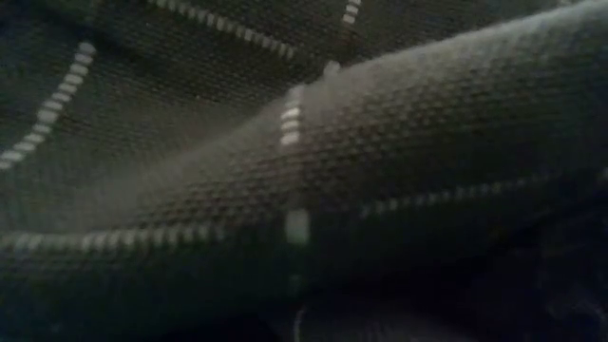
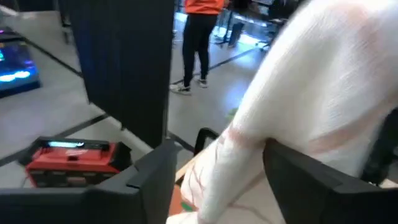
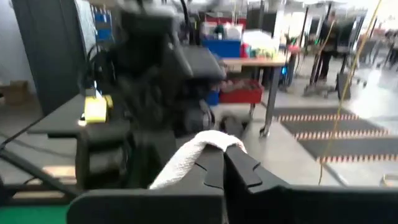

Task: Sort towels by color in basket
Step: Put the white and brown patterned towel into the orange bin

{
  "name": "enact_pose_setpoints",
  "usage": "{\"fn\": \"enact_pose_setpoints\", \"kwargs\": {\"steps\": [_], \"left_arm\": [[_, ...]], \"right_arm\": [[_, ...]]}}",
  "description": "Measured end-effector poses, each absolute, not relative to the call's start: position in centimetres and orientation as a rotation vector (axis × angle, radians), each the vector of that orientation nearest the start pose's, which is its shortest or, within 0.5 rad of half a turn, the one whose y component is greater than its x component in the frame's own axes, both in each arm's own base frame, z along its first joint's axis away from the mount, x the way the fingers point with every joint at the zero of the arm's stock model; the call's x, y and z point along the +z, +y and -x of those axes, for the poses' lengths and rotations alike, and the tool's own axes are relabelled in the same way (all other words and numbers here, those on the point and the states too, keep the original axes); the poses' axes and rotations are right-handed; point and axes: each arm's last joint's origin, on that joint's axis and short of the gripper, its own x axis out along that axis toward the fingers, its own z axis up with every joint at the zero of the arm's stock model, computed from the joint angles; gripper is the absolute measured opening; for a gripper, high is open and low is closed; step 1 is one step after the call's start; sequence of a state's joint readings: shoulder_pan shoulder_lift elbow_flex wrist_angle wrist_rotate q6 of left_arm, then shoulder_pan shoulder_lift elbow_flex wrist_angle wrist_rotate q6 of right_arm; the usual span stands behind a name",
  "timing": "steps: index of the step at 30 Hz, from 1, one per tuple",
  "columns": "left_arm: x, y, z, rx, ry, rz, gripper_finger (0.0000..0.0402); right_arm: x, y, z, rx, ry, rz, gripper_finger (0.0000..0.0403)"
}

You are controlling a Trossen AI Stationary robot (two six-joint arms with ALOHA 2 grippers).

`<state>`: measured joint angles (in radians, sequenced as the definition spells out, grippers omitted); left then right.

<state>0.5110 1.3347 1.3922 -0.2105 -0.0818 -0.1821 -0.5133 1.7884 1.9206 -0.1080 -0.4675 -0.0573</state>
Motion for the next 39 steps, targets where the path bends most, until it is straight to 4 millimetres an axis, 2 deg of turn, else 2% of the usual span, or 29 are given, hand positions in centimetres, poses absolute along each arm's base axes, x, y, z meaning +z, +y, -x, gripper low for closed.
{"fn": "enact_pose_setpoints", "kwargs": {"steps": [7, 11, 15, 17, 19, 24, 25, 28, 33, 36, 39], "left_arm": [[39.9, 16.5, -27.1, 0.445, 0.177, 0.203, 0.0251], [39.5, 17.0, -28.0, 0.325, 0.156, 0.186, 0.0251], [39.5, 17.3, -28.4, 0.306, 0.129, 0.140, 0.0246], [39.8, 17.4, -28.3, 0.314, 0.111, 0.118, 0.0226], [40.0, 17.6, -28.2, 0.337, 0.095, 0.105, 0.0188], [40.3, 18.6, -27.6, 0.447, 0.054, 0.115, 0.0035], [40.5, 18.9, -27.5, 0.469, 0.030, 0.118, 0.0019], [41.4, 19.8, -26.8, 0.567, -0.065, 0.100, 0.0009], [43.7, 20.9, -24.6, 0.685, -0.232, -0.006, 0.0004], [44.5, 21.3, -23.3, 0.733, -0.244, -0.080, 0.0003], [44.5, 21.8, -22.8, 0.739, -0.231, -0.112, 0.0002]], "right_arm": [[47.2, -19.6, -37.2, -0.117, -0.116, 0.140, 0.0016], [47.9, -19.8, -37.4, -0.121, -0.149, 0.158, 0.0016], [48.1, -19.6, -37.4, -0.091, -0.170, 0.118, 0.0016], [48.5, -19.4, -37.1, -0.088, -0.179, 0.114, 0.0018], [49.0, -19.0, -36.7, -0.073, -0.183, 0.117, 0.0025], [49.4, -18.1, -36.4, -0.047, -0.168, 0.112, 0.0051], [49.4, -17.9, -36.5, -0.041, -0.164, 0.112, 0.0055], [49.3, -17.4, -36.7, -0.028, -0.151, 0.109, 0.0066], [48.7, -17.5, -36.7, -0.028, -0.096, 0.087, 0.0092], [48.2, -18.0, -36.5, -0.042, -0.044, 0.060, 0.0112], [47.7, -18.8, -35.9, -0.065, 0.014, 0.028, 0.0130]]}}
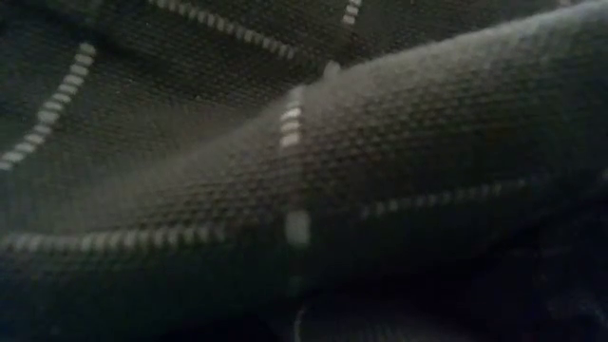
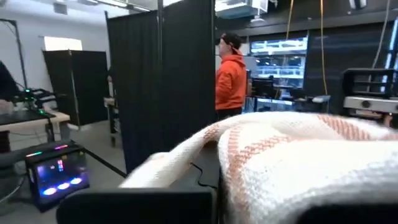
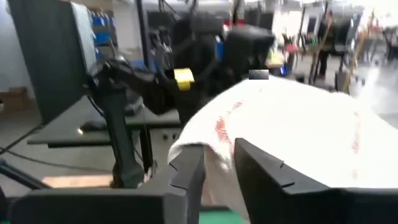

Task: Sort towels by color in basket
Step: Put the white and brown patterned towel into the orange bin

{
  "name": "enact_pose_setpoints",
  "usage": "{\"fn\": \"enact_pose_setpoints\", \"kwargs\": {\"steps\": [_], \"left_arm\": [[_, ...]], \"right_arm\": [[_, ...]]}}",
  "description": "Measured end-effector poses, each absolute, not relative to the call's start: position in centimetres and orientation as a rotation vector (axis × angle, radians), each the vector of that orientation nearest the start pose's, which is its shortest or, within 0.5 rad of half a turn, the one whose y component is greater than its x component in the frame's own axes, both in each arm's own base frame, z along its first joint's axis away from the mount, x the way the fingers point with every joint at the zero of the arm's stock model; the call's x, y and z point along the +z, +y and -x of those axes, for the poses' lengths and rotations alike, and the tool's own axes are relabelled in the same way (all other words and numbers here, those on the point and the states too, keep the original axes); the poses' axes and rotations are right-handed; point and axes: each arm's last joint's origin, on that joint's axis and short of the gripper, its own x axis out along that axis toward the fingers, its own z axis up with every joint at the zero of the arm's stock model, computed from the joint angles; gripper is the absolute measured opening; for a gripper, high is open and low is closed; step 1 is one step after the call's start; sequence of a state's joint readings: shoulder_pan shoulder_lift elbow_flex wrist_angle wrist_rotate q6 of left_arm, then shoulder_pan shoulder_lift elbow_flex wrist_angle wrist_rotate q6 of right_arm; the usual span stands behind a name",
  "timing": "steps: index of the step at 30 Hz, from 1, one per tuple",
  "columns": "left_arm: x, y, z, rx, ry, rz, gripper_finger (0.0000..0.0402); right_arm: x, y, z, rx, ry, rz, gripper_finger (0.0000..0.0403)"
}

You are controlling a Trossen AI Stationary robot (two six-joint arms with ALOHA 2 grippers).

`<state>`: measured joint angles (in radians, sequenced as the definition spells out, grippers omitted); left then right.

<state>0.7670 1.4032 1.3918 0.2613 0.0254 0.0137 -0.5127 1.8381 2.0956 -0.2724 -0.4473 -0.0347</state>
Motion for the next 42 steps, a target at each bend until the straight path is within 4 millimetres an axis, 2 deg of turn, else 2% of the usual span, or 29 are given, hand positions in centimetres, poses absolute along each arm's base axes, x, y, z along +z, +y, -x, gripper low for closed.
{"fn": "enact_pose_setpoints", "kwargs": {"steps": [3, 6, 16, 19, 22, 25, 29, 37, 39, 42], "left_arm": [[44.2, 22.4, -22.4, 0.703, -0.211, -0.105, 0.0002], [43.9, 22.6, -22.3, 0.659, -0.193, -0.051, 0.0001], [41.6, 21.9, -22.9, 0.338, 0.002, 0.199, 0.0001], [40.6, 21.9, -22.6, 0.357, 0.102, 0.241, 0.0001], [40.3, 22.1, -22.1, 0.468, 0.139, 0.247, 0.0001], [40.0, 22.6, -22.1, 0.581, 0.155, 0.214, 0.0001], [38.0, 23.6, -23.8, 0.575, 0.226, 0.216, 0.0001], [31.1, 25.3, -27.7, 0.537, 0.441, 0.478, 0.0000], [30.0, 25.4, -28.6, 0.494, 0.444, 0.558, 0.0000], [28.9, 25.6, -29.6, 0.337, 0.416, 0.696, 0.0000]], "right_arm": [[47.7, -19.3, -35.0, -0.088, 0.056, 0.018, 0.0142], [48.2, -19.7, -33.2, -0.126, 0.099, 0.015, 0.0147], [52.4, -18.4, -25.0, -0.383, 0.151, 0.105, 0.0142], [53.2, -18.0, -23.1, -0.418, 0.147, 0.106, 0.0141], [53.6, -17.6, -21.8, -0.439, 0.157, 0.093, 0.0141], [53.4, -17.5, -21.5, -0.440, 0.185, 0.076, 0.0141], [52.7, -17.3, -22.2, -0.416, 0.225, 0.039, 0.0141], [51.3, -16.7, -24.2, -0.353, 0.304, 0.001, 0.0141], [51.2, -16.6, -24.3, -0.348, 0.309, 0.000, 0.0140], [51.2, -16.2, -24.5, -0.334, 0.311, 0.002, 0.0140]]}}
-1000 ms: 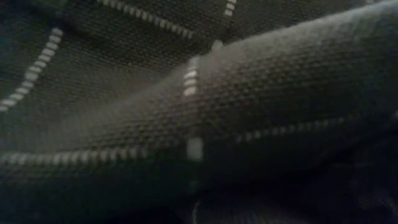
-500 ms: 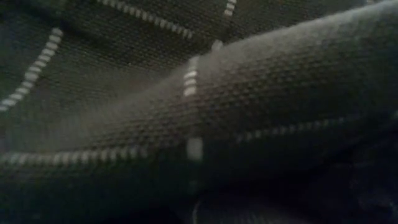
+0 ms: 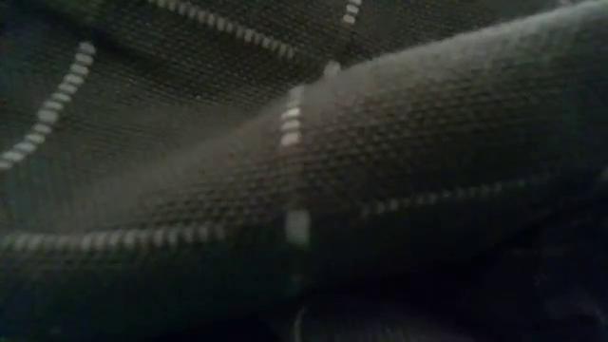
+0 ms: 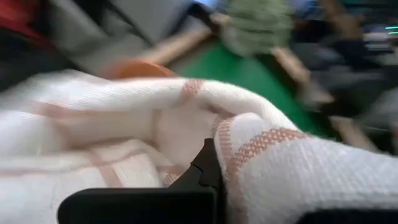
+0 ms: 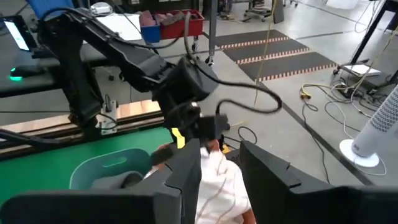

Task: Sort towels by color in basket
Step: Put the white and brown patterned towel into the orange bin

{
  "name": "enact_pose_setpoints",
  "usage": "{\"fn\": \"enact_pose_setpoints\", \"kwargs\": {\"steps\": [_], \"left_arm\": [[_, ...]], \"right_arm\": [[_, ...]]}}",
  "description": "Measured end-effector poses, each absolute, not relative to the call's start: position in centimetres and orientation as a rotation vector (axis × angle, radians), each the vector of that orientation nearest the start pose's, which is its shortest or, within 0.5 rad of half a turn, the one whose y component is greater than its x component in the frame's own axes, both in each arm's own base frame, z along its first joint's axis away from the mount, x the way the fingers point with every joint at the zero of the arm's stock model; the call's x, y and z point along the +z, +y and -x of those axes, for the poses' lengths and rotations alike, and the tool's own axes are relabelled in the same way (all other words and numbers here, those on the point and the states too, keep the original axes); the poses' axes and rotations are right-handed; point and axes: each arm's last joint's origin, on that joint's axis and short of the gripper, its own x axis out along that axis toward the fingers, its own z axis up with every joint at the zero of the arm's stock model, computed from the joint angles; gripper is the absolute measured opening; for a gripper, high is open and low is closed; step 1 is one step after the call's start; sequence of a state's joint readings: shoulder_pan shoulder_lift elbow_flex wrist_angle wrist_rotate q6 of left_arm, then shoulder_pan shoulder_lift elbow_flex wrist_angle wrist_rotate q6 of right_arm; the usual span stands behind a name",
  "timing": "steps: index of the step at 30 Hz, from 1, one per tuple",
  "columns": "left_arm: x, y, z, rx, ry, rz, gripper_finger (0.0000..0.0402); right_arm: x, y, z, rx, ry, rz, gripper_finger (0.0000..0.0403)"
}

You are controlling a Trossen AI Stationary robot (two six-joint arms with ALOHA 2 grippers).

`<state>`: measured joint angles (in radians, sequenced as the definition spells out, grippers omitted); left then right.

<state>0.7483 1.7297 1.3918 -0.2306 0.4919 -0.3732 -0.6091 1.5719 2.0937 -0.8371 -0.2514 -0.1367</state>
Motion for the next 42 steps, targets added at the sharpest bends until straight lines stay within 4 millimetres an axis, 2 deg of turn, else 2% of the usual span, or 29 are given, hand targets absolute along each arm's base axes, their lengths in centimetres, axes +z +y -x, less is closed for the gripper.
{"fn": "enact_pose_setpoints", "kwargs": {"steps": [4, 8, 13, 16, 22, 26, 31, 35, 42], "left_arm": [[28.0, 25.7, -29.8, 0.149, 0.438, 0.875, 0.0000], [26.9, 26.2, -29.0, 0.191, 0.502, 0.936, 0.0000], [26.5, 27.5, -28.1, 0.599, 0.517, 0.787, 0.0001], [26.6, 27.6, -28.1, 0.630, 0.530, 0.699, 0.0007], [25.8, 26.1, -28.7, 0.737, 0.715, 0.467, 0.0012], [25.6, 25.3, -29.0, 0.809, 0.819, 0.306, 0.0013], [25.6, 24.6, -28.9, 1.000, 0.857, 0.267, 0.0018], [25.2, 24.2, -28.5, 0.995, 0.912, 0.326, 0.0043], [25.0, 23.6, -28.7, 0.864, 0.913, 0.463, 0.0134]], "right_arm": [[51.2, -16.1, -24.6, -0.329, 0.312, 0.001, 0.0140], [51.1, -16.0, -24.6, -0.325, 0.323, -0.005, 0.0140], [50.7, -15.7, -25.0, -0.308, 0.340, -0.007, 0.0140], [50.3, -15.6, -25.3, -0.298, 0.352, -0.009, 0.0140], [49.4, -15.5, -25.9, -0.287, 0.376, -0.032, 0.0140], [49.5, -15.3, -26.1, -0.280, 0.361, -0.025, 0.0140], [49.7, -15.3, -26.2, -0.288, 0.347, -0.016, 0.0140], [49.7, -15.3, -26.2, -0.293, 0.346, -0.017, 0.0140], [49.7, -15.3, -26.3, -0.294, 0.343, -0.015, 0.0140]]}}
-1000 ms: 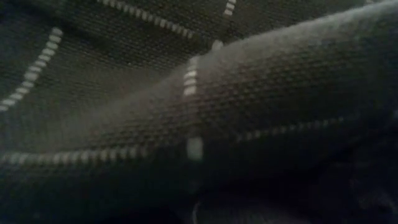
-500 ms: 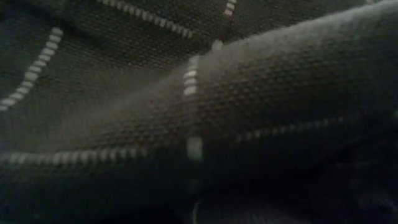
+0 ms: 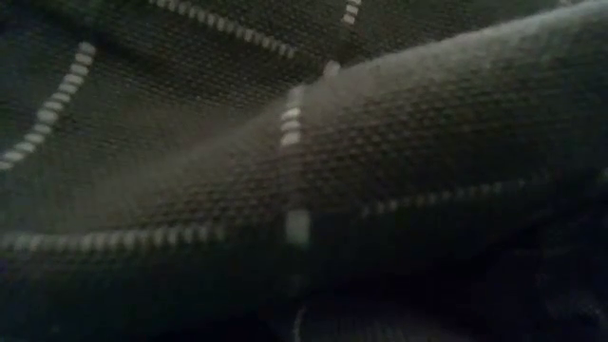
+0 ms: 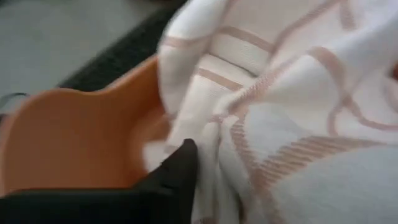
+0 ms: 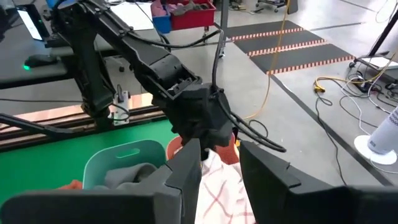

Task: Sort towels by color in basket
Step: Put the white and brown patterned towel into the orange bin

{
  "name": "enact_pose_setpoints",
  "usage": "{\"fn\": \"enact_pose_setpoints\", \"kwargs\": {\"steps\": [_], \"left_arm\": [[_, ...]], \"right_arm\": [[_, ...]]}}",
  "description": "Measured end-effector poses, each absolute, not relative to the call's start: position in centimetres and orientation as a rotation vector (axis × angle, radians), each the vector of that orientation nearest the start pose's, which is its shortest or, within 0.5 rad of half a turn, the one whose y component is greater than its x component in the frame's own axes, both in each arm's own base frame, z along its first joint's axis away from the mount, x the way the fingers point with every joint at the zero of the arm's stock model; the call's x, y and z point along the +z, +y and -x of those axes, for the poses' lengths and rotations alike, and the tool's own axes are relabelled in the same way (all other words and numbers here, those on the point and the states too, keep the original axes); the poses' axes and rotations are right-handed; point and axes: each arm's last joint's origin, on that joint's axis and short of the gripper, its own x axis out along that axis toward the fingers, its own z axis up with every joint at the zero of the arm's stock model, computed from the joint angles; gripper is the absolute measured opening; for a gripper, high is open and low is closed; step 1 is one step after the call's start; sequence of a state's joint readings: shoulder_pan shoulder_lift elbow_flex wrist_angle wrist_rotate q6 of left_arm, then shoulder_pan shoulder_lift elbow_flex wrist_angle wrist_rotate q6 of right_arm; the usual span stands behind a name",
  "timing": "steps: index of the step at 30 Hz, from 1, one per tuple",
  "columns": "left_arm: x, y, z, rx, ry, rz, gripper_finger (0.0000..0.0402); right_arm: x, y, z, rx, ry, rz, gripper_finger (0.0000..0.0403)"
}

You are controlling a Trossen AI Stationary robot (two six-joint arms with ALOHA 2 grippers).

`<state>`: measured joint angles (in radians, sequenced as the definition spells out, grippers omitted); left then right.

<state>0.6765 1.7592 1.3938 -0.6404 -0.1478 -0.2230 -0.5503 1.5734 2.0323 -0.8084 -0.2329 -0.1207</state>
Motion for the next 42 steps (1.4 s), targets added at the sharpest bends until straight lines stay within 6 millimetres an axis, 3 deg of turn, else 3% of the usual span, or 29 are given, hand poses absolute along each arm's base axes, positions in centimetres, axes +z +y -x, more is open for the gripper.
{"fn": "enact_pose_setpoints", "kwargs": {"steps": [6, 14, 21, 25, 30, 36, 42], "left_arm": [[28.1, 23.2, -28.8, 0.639, 1.005, 0.361, 0.0196], [34.7, 23.1, -27.7, 0.599, 1.044, 0.226, 0.0198], [37.0, 23.2, -28.3, 0.507, 0.872, 0.286, 0.0197], [35.3, 23.6, -29.4, 0.413, 0.860, 0.373, 0.0197], [29.6, 25.4, -31.0, 0.421, 0.998, 0.497, 0.0196], [23.2, 28.6, -33.6, 0.520, 0.995, 0.656, 0.0196], [19.8, 29.4, -34.3, 0.608, 1.091, 0.603, 0.0196]], "right_arm": [[49.7, -15.3, -26.3, -0.294, 0.339, -0.014, 0.0140], [49.8, -15.3, -26.3, -0.294, 0.334, -0.007, 0.0140], [50.0, -15.4, -26.3, -0.294, 0.317, 0.008, 0.0140], [50.0, -15.4, -26.3, -0.295, 0.316, 0.008, 0.0140], [50.0, -15.2, -26.4, -0.289, 0.315, 0.007, 0.0140], [50.0, -15.2, -26.4, -0.291, 0.309, -0.015, 0.0140], [50.0, -14.8, -26.6, -0.280, 0.310, -0.042, 0.0140]]}}
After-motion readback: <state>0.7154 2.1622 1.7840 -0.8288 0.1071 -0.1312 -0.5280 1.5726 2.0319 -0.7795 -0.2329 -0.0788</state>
